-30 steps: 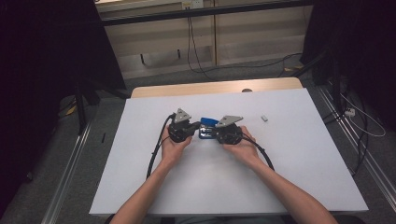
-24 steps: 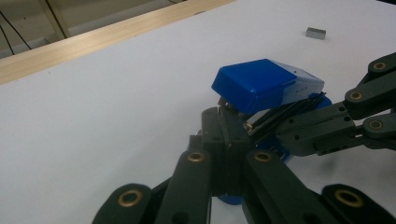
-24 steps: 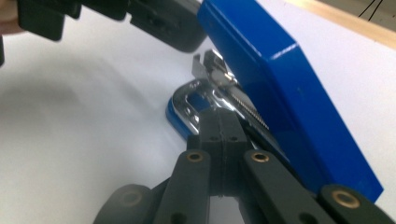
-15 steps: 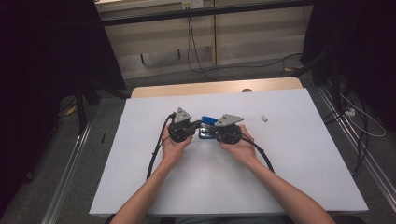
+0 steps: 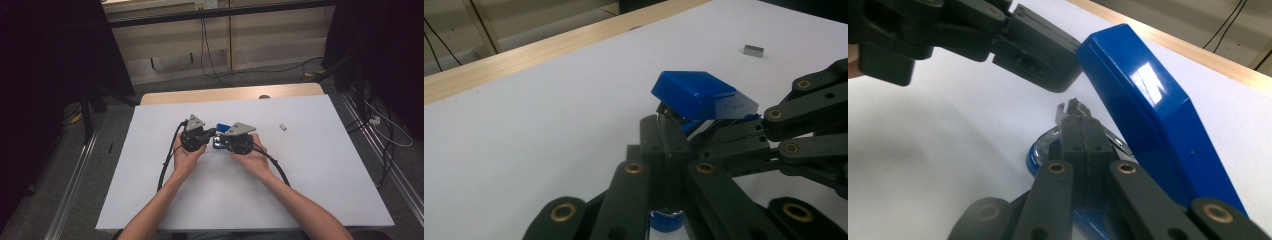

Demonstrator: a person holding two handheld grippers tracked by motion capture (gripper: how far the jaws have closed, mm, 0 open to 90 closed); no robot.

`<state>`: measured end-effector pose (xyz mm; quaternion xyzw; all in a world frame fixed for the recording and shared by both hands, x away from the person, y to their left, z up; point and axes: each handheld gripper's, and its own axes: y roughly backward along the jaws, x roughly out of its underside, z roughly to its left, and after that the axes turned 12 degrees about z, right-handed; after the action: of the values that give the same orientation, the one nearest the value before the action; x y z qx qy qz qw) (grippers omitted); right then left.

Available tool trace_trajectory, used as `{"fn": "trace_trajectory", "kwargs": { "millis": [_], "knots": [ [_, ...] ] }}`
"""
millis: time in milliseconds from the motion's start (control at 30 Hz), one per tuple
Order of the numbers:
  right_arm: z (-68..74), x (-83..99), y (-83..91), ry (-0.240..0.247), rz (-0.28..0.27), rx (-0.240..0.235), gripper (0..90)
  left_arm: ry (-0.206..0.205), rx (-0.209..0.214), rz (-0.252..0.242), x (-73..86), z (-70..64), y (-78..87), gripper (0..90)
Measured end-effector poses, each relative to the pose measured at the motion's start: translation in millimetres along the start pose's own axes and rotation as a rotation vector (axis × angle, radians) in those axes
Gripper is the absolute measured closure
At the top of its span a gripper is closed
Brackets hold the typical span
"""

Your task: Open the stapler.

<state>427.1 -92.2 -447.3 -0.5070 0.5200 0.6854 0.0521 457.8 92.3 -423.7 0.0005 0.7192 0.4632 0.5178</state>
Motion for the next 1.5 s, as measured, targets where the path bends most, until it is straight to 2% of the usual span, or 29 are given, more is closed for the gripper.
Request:
{"fn": "trace_trajectory", "kwargs": {
  "millis": [267,433,533,700,867,1100,1500],
  "knots": [
    [-2.4,2.2,-2.5,-0.017,-0.015,0.022,90.0,0.001,0.002,0.004,1.2,1.5,-0.9,90.0],
    [-2.6,2.7,-1.7,-0.021,-0.016,0.028,90.0,0.005,0.006,-0.009,-0.1,0.4,0.4,90.0],
    [-3.3,2.3,-0.7,-0.016,-0.020,0.033,90.0,0.009,-0.002,0.011,2.2,2.4,-1.9,90.0],
    [-3.9,1.9,0.2,-0.016,-0.023,0.037,90.0,0.022,0.016,0.010,3.2,5.9,-5.0,90.0],
    [-4.2,1.4,1.2,-0.022,-0.023,0.036,90.0,0.000,0.025,0.025,5.2,2.6,-12.1,90.0],
    [-5.4,1.8,1.6,-0.025,-0.025,0.037,90.0,-0.006,0.010,0.029,4.7,2.7,-13.6,90.0],
    [-5.0,1.9,0.6,-0.028,-0.023,0.041,90.0,-0.010,0.011,0.034,6.2,3.2,-16.4,90.0]
  ]
}}
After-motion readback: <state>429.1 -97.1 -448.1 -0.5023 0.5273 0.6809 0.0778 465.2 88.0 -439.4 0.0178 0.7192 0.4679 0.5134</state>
